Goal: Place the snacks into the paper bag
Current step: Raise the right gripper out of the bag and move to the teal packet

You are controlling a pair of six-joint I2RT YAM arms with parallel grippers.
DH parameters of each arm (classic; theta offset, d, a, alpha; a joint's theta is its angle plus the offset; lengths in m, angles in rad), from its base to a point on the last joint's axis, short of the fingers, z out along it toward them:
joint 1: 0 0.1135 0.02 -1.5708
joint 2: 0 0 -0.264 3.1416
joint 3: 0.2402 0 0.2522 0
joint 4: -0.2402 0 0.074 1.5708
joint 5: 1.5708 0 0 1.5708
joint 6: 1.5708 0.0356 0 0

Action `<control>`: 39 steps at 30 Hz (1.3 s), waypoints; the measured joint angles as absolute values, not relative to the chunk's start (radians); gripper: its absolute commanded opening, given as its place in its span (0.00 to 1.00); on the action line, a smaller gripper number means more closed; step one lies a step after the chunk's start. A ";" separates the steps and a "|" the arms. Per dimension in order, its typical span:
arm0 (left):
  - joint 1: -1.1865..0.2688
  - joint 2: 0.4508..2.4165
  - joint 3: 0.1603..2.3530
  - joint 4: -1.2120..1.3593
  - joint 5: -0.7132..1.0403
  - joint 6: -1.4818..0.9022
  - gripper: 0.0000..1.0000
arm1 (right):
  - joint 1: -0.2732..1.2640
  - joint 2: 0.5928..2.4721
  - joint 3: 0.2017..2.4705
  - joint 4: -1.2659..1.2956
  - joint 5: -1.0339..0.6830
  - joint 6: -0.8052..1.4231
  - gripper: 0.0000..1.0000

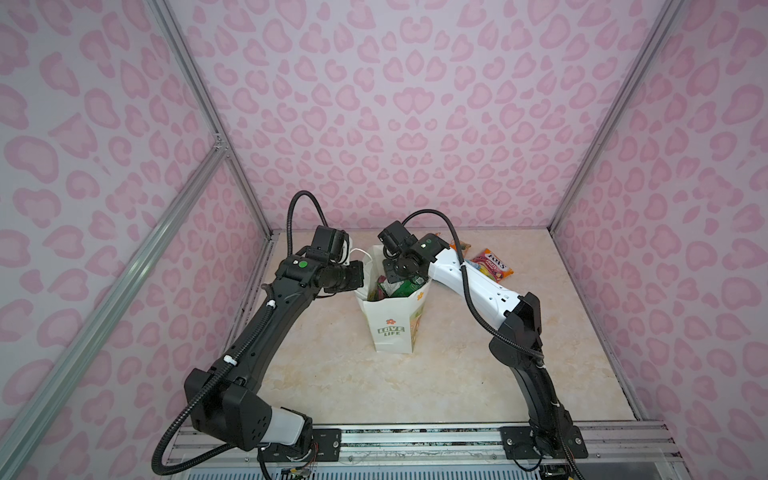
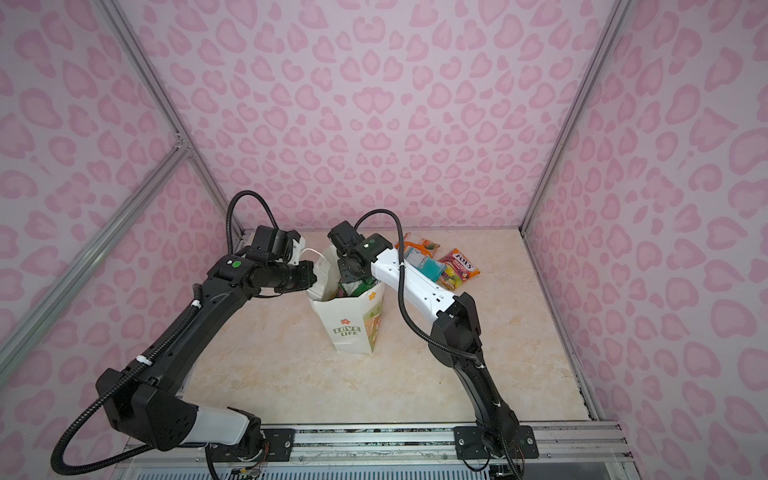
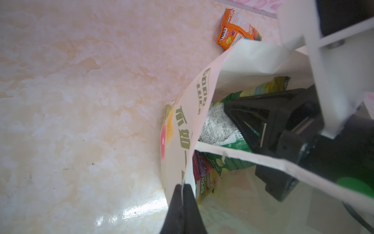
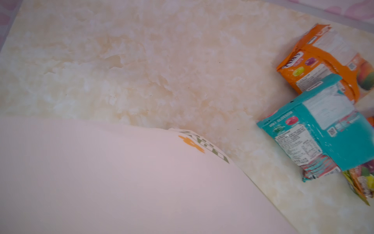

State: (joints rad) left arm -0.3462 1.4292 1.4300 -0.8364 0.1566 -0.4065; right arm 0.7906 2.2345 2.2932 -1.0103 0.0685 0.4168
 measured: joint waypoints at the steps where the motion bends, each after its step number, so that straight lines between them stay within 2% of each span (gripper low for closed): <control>1: -0.345 1.430 1.430 -0.836 0.157 -0.406 0.04 | 0.790 2.234 2.304 -1.009 0.051 0.430 0.29; 3: -0.345 1.430 1.430 -0.836 0.157 -0.406 0.04 | 0.792 2.222 2.318 -0.997 0.031 0.433 0.35; 7: -0.345 1.430 1.430 -0.836 0.157 -0.406 0.04 | 0.798 2.125 2.319 -0.970 -0.001 0.416 0.62; 10: -0.345 1.430 1.430 -0.836 0.156 -0.406 0.04 | 0.803 2.019 2.298 -0.913 -0.022 0.383 0.76; 14: -0.345 1.430 1.430 -0.836 0.157 -0.406 0.04 | 0.803 1.810 2.123 -0.805 -0.020 0.334 0.97; 19: -0.345 1.430 1.430 -0.836 0.158 -0.406 0.04 | 0.697 1.539 1.801 -0.650 0.008 0.311 0.97; 26: -0.344 1.426 1.423 -0.818 0.213 -0.406 0.04 | 0.416 1.372 1.422 -0.504 -0.083 0.413 0.98; 31: -0.344 1.406 1.408 -0.791 0.263 -0.406 0.05 | 0.317 1.393 1.237 -0.432 -0.164 0.460 0.98; 39: -0.345 1.389 1.392 -0.778 0.306 -0.407 0.04 | 0.176 1.514 1.066 -0.269 -0.259 0.514 0.98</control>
State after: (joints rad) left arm -0.3447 1.3891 1.3918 -0.7784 0.3058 -0.4068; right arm 0.1757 1.5135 1.0657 -0.2687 -0.2592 0.5144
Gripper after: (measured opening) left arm 0.056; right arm 0.979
